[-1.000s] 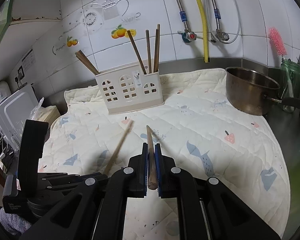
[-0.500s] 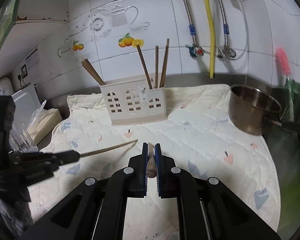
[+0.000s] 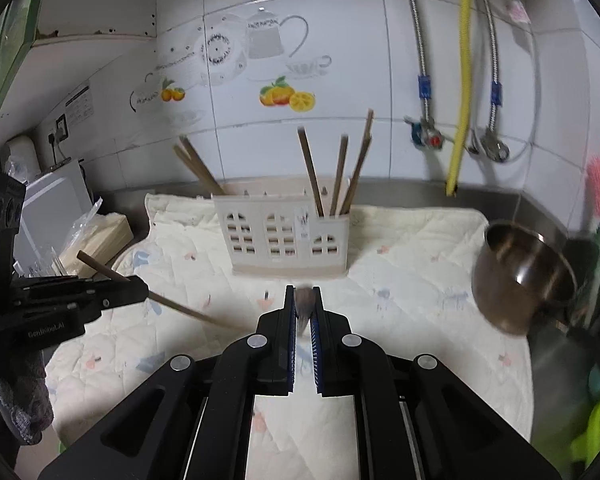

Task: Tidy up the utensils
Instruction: 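Lift both held chopsticks upright over the white holder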

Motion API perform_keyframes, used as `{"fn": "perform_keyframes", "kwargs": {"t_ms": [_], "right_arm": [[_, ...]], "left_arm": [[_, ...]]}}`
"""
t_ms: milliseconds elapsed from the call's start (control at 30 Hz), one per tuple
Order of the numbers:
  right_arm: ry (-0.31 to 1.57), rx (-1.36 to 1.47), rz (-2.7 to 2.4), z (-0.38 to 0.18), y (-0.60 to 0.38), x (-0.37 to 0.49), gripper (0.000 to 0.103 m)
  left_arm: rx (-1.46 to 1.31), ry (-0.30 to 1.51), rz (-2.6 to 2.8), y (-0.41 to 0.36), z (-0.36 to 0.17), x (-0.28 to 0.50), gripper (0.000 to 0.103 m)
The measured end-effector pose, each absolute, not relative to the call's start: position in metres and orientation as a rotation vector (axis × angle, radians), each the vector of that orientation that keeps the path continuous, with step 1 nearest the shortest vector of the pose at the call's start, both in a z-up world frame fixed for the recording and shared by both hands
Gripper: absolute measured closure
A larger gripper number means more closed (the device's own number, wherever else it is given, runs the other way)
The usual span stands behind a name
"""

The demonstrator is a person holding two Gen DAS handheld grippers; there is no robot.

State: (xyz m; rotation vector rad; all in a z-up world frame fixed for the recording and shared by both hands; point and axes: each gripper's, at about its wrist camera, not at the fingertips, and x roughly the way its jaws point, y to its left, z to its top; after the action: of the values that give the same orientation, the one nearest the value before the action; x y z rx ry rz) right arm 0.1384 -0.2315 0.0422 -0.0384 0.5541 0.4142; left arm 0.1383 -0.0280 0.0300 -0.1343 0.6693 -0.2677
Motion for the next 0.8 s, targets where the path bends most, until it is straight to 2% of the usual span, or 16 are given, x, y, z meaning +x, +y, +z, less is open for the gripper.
{"fn": "perform_keyframes", "kwargs": {"t_ms": [533, 800], "right_arm": [[0.451, -0.059, 0.438, 0.155, -0.219, 0.219, 0.096], [0.346, -0.047, 0.404, 0.197, -0.205, 0.256, 0.096]], "left_arm": [[-0.063, 0.464, -0.213, -0.01, 0.146, 0.199, 0.097], [-0.034, 0.365, -0.105, -0.002, 0.177, 0.235, 0.097]]}}
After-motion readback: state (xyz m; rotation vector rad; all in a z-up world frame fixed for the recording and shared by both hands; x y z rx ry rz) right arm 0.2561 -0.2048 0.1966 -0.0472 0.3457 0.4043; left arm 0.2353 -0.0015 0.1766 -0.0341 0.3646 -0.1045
